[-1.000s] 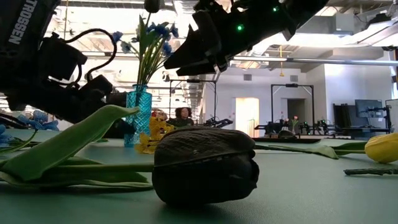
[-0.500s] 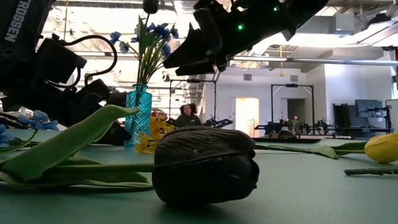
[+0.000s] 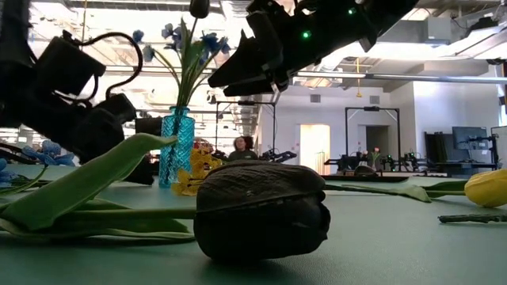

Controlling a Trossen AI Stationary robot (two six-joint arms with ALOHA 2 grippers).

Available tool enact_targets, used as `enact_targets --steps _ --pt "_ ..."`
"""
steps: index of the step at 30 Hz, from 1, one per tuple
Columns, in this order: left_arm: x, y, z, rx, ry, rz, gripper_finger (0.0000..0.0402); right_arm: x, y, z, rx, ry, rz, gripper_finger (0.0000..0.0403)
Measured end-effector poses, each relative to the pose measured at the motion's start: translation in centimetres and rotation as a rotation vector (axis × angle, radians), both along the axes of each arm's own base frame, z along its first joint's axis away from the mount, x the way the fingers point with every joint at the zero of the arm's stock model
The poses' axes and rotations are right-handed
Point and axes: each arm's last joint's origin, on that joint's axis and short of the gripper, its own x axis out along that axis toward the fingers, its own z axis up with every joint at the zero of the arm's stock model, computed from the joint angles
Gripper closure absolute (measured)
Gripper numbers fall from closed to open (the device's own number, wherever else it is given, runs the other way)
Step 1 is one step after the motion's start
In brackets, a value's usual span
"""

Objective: Sort flowers into vase by color
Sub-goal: Adjust the blue vase, then put the blue flowers into the blue vase

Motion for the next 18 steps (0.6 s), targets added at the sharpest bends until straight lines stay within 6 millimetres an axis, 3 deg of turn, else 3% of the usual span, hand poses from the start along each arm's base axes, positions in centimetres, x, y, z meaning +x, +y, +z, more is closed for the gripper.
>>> enact_targets --steps 4,11,18 --pt "-0.2 0.0 1.7 0.016 0.032 -0.002 0.0099 0.1 -0.3 0.1 -0.003 -0.010 -0.006 0.0042" --pt "-0.5 -0.2 6.6 0.035 0.119 -0.002 0.0099 0.1 -0.4 0.3 -0.008 -0.026 -0.005 0.0042" --pt "-1.8 -1.2 10.8 -0.015 0.084 -0.036 0.0099 0.2 0.9 0.7 -0.008 -0.046 0.030 0.0042"
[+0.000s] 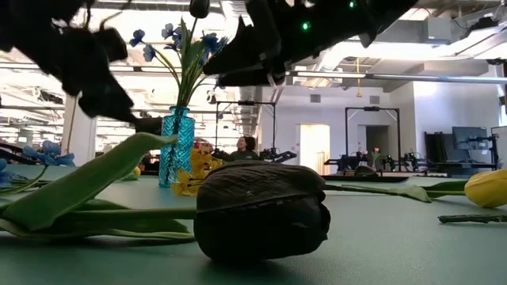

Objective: Sort flowers into vase by color
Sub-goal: Put the blue flowers into the blue vase

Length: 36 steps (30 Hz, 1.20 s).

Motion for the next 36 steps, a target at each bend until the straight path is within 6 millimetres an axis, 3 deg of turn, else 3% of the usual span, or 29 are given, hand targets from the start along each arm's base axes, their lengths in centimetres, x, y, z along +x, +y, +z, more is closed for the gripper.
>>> enact_targets --steps 11,16,20,25,36 --pt "-0.3 -4.3 2.6 -0.105 -0.029 -0.326 0.0099 -0.4 5.5 1.3 -0.021 0.100 0.140 0.0042" --pt "-0.3 -5.7 3.6 -0.125 0.057 -0.346 0.0099 -1.0 7.4 1.3 -0.050 0.135 0.195 0.0042" --pt "-0.1 -6.3 4.5 -0.142 0.137 -0.296 0.0099 -1.2 8.1 1.3 -0.085 0.135 0.227 0.0042" --pt "0.2 -5.9 4.6 -0.240 0.319 -0.042 0.0099 -1.2 8.2 1.4 -0.086 0.123 0.230 0.0042" --pt "0.5 -5.7 1.1 -0.421 0.731 0.211 0.0099 -1.3 8.5 1.4 -0.089 0.131 0.240 0.0042"
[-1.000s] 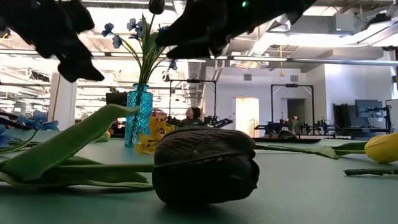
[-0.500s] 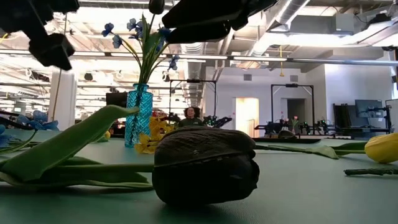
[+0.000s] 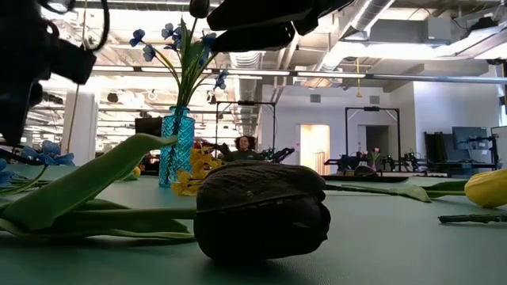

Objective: Sort flowers into vase by color
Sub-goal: Put the blue flowers into the blue vase

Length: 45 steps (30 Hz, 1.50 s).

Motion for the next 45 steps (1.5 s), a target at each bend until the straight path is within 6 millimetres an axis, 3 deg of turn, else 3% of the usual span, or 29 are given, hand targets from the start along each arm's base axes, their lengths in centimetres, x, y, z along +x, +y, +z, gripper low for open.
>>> enact_targets --steps 12,27,39,45 --pt "2.3 -0.9 -1.9 -0.093 0.046 0.001 0.0099 -0.2 -0.1 -0.4 -0.024 0.050 0.001 0.0042" --pt "3.0 -1.3 -2.8 -0.104 0.069 0.024 0.0102 -0.1 -0.7 -0.5 -0.094 0.061 0.022 0.0042" --pt "3.7 -1.2 -4.5 -0.071 0.151 0.039 0.0147 0.2 -1.8 -0.6 -0.122 0.065 0.009 0.0042" --pt "3.6 -1.2 -4.3 -0.076 0.142 0.026 0.0212 0.1 -1.4 -0.6 -0.107 0.065 0.011 0.0042"
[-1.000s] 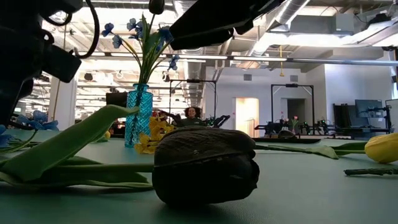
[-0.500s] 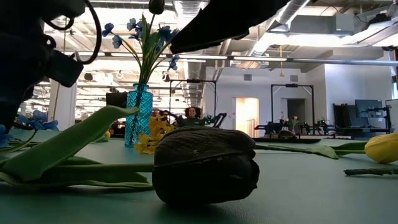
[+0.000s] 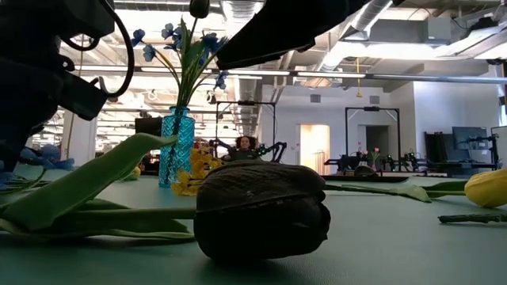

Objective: Sort flowers into vase by color
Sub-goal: Put the blue flowers into the blue vase

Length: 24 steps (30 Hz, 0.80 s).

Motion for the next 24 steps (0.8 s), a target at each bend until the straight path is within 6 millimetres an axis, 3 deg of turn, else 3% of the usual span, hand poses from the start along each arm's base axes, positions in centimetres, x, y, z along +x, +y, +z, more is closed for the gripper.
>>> enact_targets --steps 9,15,24 --pt "0.0 0.1 0.1 0.032 -0.002 -0.044 0.0386 -0.6 1.8 0.0 0.064 0.003 0.010 0.0042" --pt "0.5 -0.1 2.5 0.090 0.011 -0.092 0.0396 -1.2 3.4 0.0 0.096 0.006 0.036 0.0042" --pt "2.1 -2.2 7.0 -0.103 -0.154 -0.322 0.0401 -2.5 6.0 0.0 0.121 0.012 0.095 0.0042"
